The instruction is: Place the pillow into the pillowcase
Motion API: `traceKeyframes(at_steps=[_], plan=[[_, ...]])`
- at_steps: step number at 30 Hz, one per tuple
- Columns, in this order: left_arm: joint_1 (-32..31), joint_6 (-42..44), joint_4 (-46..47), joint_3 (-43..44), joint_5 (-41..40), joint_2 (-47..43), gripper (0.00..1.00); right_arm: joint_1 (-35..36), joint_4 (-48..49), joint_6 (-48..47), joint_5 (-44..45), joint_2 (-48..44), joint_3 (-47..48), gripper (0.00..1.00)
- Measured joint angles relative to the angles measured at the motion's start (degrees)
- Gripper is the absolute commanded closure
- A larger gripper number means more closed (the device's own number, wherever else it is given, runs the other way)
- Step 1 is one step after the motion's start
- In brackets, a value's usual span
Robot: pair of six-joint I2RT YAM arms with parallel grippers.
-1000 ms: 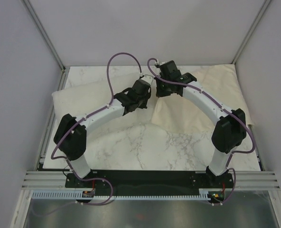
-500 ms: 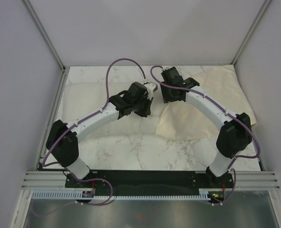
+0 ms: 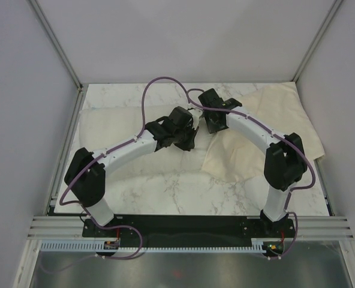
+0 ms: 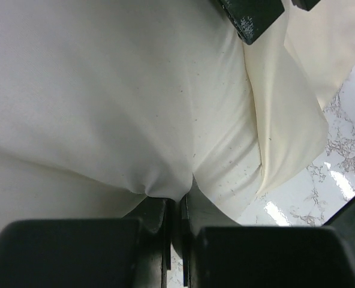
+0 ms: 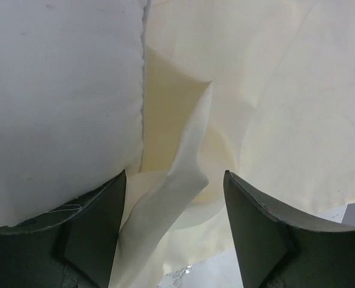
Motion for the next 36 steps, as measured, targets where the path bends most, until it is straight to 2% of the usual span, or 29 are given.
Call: traceKeyframes(at_steps=[2,5,6,7,8,16,18,19,20,23,26,31,36], plan=[[0.00,-0.31,0.04,0.04,-0.02,0.22,0.98,-0.07,-0.07,-0.04,1.01,0.90,0.33,0.35],[0.00,-0.83,-0.15,0.24,0.04,0.59,0.98,-0.55,0.81,-0.17,2.12,2.73,0.74,0.66],[0.00,-0.94,-0.35,0.24,0.17,0.68,0.98,-0.98,1.38,0.07,2.36,3.58,0.96,0.89],[0.00,-1.03,-0.50,0.24,0.42,0.74,0.98,-1.51,2.01,0.04,2.40,4.46,1.18,0.96],[-0.02,-1.03,-0.52,0.28,0.68,0.79,0.98,-2.14,2.49,0.35,2.49,5.35,1.46,1.00],[-0.42,-0.98,-0.90,1.07,1.33,0.87,0.98,-3.34,5.29,1.05,2.58,6.25,2.32,1.00],[-0.42,-0.98,-2.10,1.92,1.51,0.87,0.93,-3.02,6.93,1.36,2.93,4.28,2.27,1.00],[-0.42,-0.98,-3.19,2.73,1.42,0.87,0.88,-2.97,7.72,1.53,2.97,3.10,2.25,1.00],[-0.46,-1.01,-4.48,3.65,0.74,0.87,0.70,-2.95,8.33,1.68,2.97,2.12,2.23,1.00],[-0.90,-1.64,-10.49,7.82,-2.51,0.85,0.43,-2.99,10.36,2.38,2.99,-1.01,2.19,1.00],[-1.73,-2.32,-16.74,12.26,-6.29,0.83,0.34,-3.06,12.74,2.97,2.91,-2.54,1.42,1.00],[-2.05,-2.36,-26.75,25.14,-11.65,2.54,0.34,-3.26,16.22,4.46,2.16,-3.69,-2.75,1.00],[1.75,-2.29,-29.59,45.81,-13.14,12.13,0.36,-3.37,19.39,6.62,0.28,-4.52,-6.14,1.00]])
